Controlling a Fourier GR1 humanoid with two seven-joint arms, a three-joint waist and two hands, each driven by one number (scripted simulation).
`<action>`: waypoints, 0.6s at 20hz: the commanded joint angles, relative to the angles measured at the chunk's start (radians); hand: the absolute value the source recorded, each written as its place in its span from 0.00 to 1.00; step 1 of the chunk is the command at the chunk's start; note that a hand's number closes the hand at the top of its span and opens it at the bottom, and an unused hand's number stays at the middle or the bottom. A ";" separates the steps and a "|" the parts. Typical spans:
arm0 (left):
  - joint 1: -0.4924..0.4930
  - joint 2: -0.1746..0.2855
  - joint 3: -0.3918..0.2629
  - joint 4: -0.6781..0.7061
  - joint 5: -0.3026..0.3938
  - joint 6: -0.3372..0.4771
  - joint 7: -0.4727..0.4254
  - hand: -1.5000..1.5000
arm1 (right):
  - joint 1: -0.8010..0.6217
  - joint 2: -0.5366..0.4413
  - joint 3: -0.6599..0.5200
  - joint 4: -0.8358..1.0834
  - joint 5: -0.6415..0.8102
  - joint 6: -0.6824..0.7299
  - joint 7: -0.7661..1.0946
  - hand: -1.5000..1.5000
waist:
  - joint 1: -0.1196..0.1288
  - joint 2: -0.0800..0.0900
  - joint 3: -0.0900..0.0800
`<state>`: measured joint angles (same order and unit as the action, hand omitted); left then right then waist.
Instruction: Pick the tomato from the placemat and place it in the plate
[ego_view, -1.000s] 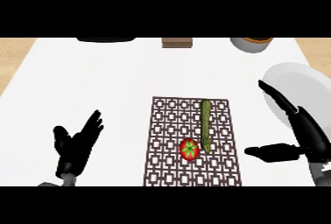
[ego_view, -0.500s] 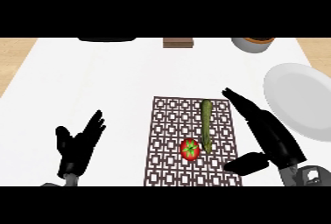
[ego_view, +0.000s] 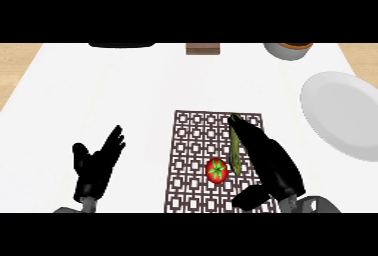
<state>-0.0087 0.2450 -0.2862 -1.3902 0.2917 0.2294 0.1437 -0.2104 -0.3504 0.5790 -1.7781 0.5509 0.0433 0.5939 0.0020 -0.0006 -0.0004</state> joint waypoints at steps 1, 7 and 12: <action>-0.013 0.013 0.053 0.013 0.000 -0.048 -0.004 0.50 | 0.067 0.049 0.037 -0.006 0.046 0.033 0.006 0.00 | -0.002 0.000 0.000; 0.035 -0.008 0.073 -0.066 -0.023 -0.048 0.062 0.50 | 0.031 0.202 0.043 0.135 0.142 0.016 -0.015 0.00 | 0.001 0.000 0.001; -0.036 -0.037 0.123 0.127 -0.062 -0.112 -0.052 0.50 | 0.062 0.189 0.019 0.117 0.215 0.054 -0.002 0.00 | -0.003 0.001 0.000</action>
<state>-0.0237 0.2188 -0.1973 -1.3557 0.2438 0.1532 0.1498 -0.1631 -0.1871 0.5819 -1.6806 0.6921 0.1009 0.5743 0.0005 -0.0003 0.0000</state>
